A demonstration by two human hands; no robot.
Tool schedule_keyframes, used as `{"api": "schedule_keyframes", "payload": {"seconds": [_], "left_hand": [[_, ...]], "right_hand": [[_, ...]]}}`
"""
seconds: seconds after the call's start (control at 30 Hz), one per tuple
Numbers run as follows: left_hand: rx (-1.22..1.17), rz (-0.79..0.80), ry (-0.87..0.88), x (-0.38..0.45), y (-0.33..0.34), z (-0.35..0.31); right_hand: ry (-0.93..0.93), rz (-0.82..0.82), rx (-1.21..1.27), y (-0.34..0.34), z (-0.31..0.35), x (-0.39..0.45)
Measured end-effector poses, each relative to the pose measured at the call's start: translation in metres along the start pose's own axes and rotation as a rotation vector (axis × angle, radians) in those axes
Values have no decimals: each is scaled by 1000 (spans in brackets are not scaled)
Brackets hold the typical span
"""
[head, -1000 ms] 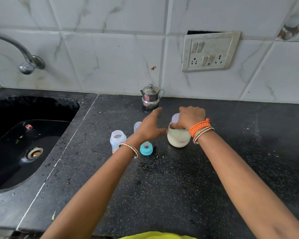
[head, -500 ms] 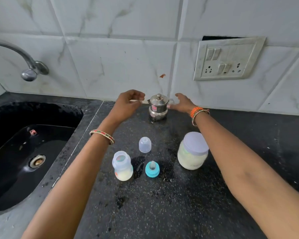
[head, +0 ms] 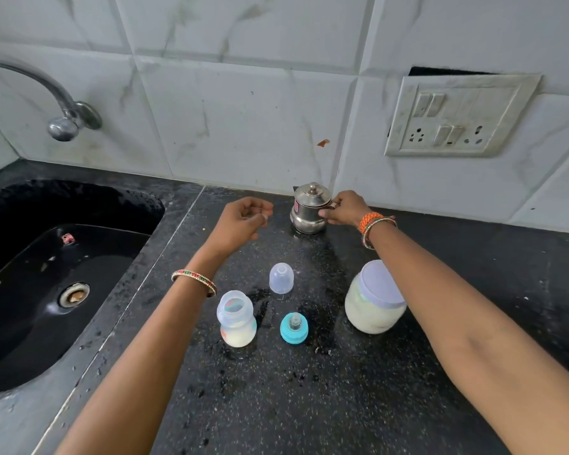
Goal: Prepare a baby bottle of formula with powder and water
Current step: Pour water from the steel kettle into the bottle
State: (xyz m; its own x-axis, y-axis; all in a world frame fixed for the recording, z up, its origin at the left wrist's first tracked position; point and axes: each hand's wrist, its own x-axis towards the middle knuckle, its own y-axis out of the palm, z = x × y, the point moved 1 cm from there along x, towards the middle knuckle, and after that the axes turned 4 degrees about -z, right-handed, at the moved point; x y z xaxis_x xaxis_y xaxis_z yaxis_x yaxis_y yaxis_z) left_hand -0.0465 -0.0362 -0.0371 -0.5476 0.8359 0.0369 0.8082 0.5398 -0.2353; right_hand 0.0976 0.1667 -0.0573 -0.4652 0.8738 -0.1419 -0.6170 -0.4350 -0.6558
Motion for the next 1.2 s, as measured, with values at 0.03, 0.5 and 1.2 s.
{"api": "schedule_keyframes", "payload": {"seconds": [0.03,0.5,1.2], "left_hand": [[-4,-5,-6,-4,0,1],[-137,93,24,-98,-49,14],[183,-154,153,-131,-29,30]], "right_hand": [[17,-11,20,1,1,-1],[31,90,367,-10,29,-57],[-431,-7,101,-58,78,-178]]}}
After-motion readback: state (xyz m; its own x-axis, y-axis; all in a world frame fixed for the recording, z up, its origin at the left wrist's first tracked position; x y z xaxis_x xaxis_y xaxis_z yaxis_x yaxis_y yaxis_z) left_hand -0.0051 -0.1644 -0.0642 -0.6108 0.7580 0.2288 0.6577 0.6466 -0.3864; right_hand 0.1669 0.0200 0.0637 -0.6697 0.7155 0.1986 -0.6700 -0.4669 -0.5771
